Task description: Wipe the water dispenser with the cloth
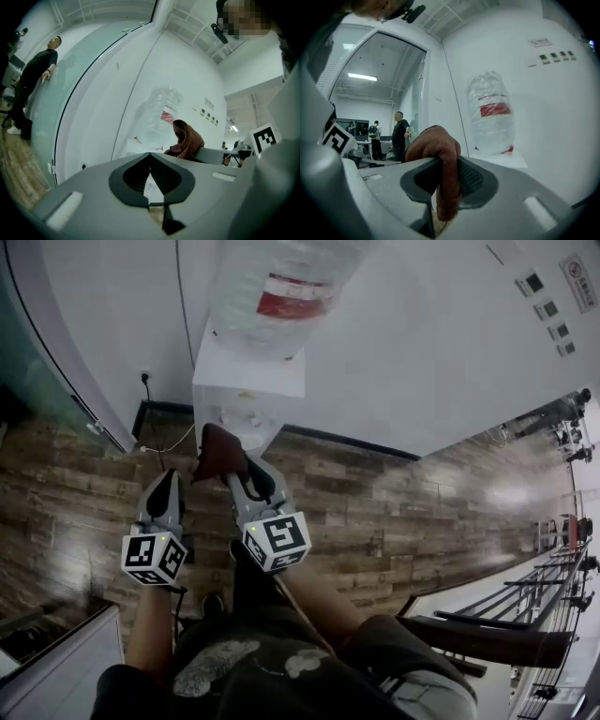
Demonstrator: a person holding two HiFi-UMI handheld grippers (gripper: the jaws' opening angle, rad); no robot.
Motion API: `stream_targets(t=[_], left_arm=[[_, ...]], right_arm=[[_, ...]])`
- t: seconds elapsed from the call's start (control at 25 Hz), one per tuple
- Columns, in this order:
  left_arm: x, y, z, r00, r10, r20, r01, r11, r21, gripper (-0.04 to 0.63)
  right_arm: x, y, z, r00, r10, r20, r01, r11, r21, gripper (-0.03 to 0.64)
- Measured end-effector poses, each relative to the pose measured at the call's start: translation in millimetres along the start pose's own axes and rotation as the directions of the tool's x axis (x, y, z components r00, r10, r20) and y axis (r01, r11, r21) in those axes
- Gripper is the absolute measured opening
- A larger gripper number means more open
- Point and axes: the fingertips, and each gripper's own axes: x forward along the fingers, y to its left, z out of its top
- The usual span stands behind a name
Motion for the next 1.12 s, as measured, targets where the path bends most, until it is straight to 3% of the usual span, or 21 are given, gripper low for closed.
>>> stream_targets(t=[0.28,0.48,0.72,1.12], left_arm=[[-72,-45,8,0.986,-0.165,0.004,0.165,0.986,-0.002,0.02],[-102,-73,-4,0.978,-0.206,-0.019,0.206,0.978,0.004,0.02],[-144,-119,-17,0.967,-0.253,-0.038,0.255,0.965,0.062,0.019],[-225,-213,-52,0.965,-0.259,-0.039,0.262,0.96,0.102,0.02]], right_arm=[[-102,26,6,0.982,-0.185,0.039,0.185,0.983,0.016,0.072],[-159,24,14,0.963,-0.264,0.045,0.264,0.964,0.008,0.072],[-218,22,0,0.957,-0.289,0.03,0.285,0.954,0.091,0.067],[-352,25,-27,0.959,-0.282,0.038,0.271,0.945,0.184,0.066]])
